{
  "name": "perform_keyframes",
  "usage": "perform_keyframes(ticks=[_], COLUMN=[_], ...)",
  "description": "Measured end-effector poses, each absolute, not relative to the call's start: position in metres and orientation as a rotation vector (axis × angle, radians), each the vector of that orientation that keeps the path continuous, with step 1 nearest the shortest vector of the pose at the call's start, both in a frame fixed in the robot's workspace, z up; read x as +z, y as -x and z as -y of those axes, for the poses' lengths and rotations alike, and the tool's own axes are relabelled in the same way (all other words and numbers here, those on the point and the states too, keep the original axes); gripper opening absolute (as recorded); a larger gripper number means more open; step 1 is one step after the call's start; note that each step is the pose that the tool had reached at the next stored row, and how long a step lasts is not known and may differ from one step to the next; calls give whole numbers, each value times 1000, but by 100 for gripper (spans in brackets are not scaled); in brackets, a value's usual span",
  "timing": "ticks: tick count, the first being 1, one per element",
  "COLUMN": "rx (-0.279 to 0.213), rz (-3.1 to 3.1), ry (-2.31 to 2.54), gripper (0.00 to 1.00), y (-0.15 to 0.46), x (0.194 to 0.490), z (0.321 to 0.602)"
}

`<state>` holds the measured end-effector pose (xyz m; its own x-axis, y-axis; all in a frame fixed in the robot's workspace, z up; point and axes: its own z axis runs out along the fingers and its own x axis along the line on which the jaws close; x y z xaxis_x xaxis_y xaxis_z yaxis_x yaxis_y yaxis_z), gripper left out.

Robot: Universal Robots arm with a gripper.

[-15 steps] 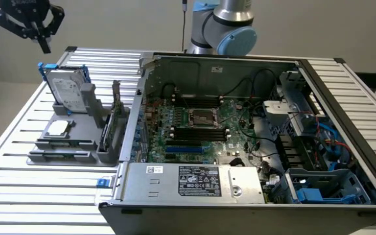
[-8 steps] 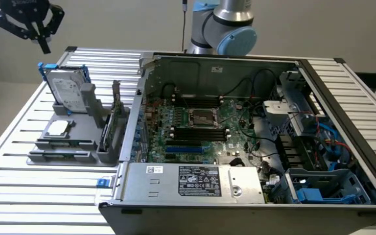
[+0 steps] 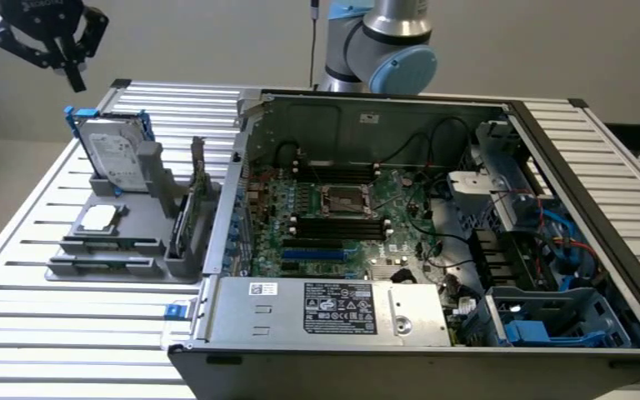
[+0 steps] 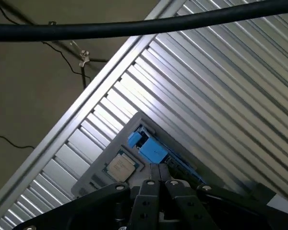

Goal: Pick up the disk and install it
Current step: 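Pick up the disk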

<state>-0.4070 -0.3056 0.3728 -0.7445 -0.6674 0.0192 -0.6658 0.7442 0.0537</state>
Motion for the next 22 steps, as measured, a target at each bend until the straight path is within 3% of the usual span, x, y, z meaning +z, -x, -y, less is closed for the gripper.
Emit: perform_keyframes(ticks=[22], rx=[-53], rz=[2614], ry=[-1659], gripper=[11], y=[407], x=[373], z=[306])
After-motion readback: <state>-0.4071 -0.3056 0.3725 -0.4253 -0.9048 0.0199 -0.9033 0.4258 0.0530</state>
